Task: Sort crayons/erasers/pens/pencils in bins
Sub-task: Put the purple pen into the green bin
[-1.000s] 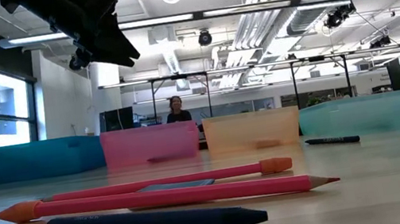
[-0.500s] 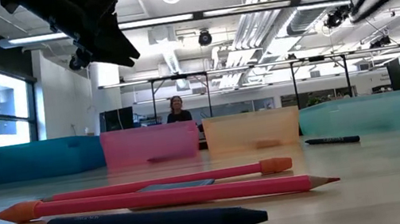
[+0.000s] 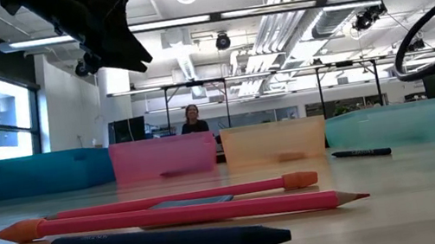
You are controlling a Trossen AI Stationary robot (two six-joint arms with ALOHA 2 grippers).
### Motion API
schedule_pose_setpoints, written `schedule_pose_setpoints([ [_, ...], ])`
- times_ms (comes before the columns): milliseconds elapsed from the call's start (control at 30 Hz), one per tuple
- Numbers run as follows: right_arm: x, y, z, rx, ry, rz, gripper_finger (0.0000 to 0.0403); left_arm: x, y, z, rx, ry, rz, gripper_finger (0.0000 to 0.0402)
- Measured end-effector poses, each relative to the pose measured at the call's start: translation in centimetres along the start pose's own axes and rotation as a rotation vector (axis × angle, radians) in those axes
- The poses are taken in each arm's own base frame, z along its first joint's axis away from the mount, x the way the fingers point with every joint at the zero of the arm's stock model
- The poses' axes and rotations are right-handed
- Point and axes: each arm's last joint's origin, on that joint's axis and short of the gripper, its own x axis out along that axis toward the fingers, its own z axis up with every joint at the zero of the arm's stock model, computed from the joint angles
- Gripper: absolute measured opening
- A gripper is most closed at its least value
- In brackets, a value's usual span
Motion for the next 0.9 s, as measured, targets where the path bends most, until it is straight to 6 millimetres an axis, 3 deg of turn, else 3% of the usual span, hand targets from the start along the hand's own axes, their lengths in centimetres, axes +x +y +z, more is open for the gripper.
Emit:
schedule_pose_setpoints([
  [567, 0.3, 0.6, -0.1, -0.016, 0.041, 0.036, 0.0169, 0.0, 0.0, 0.0, -0.025, 0.000, -0.001, 0.0162],
  [900, 0.3, 1.1, -0.2, 0.057, 0.076, 0.077, 0.0114, 0.0, -0.1, 0.0, -0.024, 0.009, -0.032, 0.0162],
])
